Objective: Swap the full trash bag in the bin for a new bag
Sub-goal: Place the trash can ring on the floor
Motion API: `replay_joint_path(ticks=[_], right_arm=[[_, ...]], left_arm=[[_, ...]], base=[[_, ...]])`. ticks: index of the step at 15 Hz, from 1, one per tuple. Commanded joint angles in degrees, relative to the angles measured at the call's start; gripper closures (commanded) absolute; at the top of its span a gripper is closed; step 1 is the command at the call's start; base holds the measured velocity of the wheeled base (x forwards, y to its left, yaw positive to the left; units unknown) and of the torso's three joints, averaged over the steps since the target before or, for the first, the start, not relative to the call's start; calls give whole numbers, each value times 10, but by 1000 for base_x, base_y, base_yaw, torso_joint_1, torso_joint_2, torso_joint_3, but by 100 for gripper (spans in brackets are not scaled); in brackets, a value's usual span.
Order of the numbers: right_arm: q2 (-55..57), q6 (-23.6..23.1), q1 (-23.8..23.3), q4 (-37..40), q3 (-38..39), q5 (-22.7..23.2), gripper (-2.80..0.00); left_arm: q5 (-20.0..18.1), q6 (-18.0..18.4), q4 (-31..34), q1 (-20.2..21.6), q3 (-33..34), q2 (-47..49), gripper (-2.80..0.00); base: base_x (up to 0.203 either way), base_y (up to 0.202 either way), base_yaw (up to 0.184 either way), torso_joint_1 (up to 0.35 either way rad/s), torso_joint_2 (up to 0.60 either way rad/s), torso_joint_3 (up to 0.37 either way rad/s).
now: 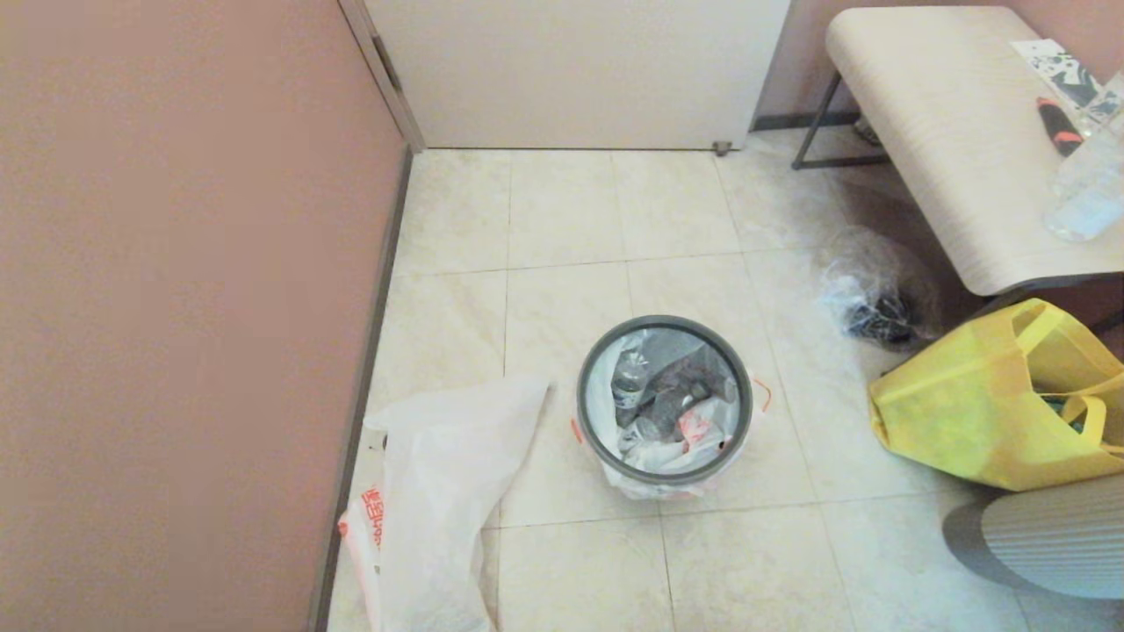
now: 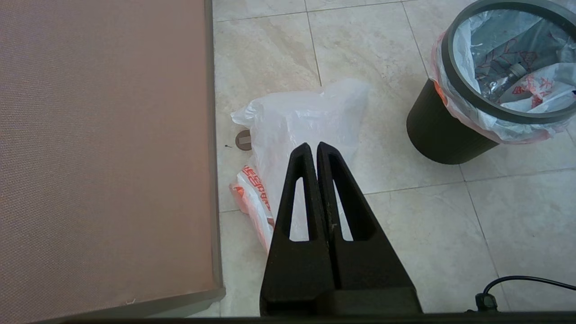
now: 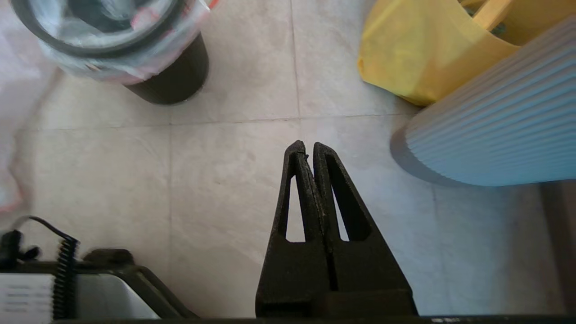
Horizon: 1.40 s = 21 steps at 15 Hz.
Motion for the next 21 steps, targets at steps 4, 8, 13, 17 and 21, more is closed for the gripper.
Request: replay_joint_path(ticks=[4, 8, 13, 17, 21], right_arm=[[96, -14, -2, 0, -100, -10, 0], [261, -15, -1, -2, -194, -27, 0], [491, -14, 14, -60, -284, -29, 0], [660, 16, 71, -86, -379, -32, 0], [843, 92, 126, -90, -491, -32, 0]], left_arm=[[0, 0, 0, 0, 7, 1, 0], [0, 0, 0, 0, 7, 1, 0], [0, 0, 0, 0, 7, 1, 0], [0, 0, 0, 0, 7, 1, 0], [0, 0, 0, 0, 7, 1, 0]], base=[[0, 0, 0, 0, 0, 0], [0, 0, 0, 0, 0, 0], [0, 0, 0, 0, 0, 0], [0, 0, 0, 0, 0, 0], [0, 0, 0, 0, 0, 0]])
